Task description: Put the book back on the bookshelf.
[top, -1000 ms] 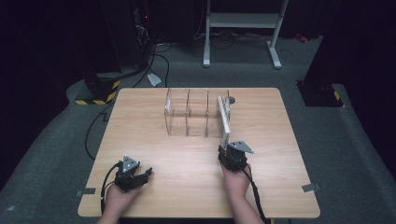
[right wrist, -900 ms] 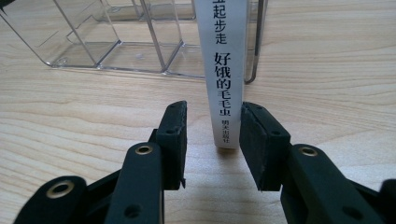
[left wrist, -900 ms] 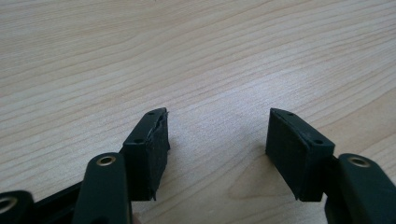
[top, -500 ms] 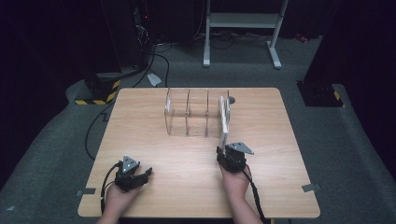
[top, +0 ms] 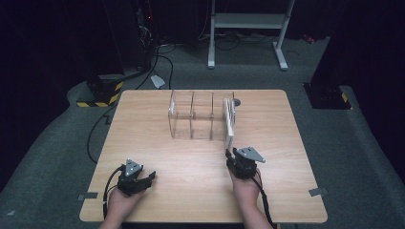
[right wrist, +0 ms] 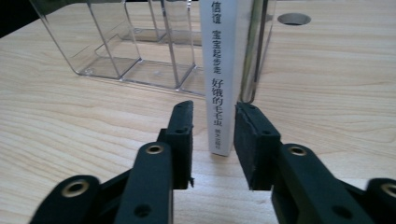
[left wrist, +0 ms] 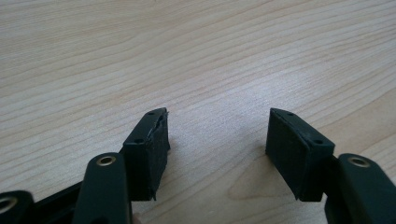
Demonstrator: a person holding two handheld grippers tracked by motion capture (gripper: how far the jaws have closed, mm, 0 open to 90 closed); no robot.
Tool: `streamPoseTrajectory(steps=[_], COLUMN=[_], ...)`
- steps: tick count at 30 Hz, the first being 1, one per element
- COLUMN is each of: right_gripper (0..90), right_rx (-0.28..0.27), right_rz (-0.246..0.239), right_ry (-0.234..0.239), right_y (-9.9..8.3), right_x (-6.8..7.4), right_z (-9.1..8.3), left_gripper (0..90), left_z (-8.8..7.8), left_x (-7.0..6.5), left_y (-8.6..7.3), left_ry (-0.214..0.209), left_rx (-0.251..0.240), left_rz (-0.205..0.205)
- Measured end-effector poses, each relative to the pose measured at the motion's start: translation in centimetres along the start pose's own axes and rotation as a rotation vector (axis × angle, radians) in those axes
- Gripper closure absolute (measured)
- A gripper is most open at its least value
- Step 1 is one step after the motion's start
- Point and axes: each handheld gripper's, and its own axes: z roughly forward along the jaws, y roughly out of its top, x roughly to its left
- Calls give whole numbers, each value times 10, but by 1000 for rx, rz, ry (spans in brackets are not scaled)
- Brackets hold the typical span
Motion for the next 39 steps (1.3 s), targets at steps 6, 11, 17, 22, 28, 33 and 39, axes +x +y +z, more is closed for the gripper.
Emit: streamPoseTrajectory(steps=[6, 11, 17, 22, 28, 33, 39], right_gripper=[714, 709, 709, 714, 716, 718, 726], right_rx=[-6, -12, -20, -26, -26, -27, -32], right_rz=[-8, -6, -10, 7, 25, 27, 34], right_ry=[-5, 3, 2, -1, -7, -9, -13], right_y=[3, 7, 12, 13, 14, 15, 16], right_x=[-2, -2, -1, -1, -1, -1, -1], right_z=[1, 2, 2, 4, 7, 8, 10], left_gripper=[391, 391, 392, 392, 391, 391, 391], left_z=[0, 0, 0, 0, 0, 0, 0], left_x=[0, 0, 0, 0, 0, 0, 0], left_y=[0, 0, 0, 0, 0, 0, 0], left_ry=[0, 0, 0, 0, 0, 0, 0], left_rx=[0, 0, 0, 0, 0, 0, 0], left_rz=[0, 0, 0, 0, 0, -1, 0])
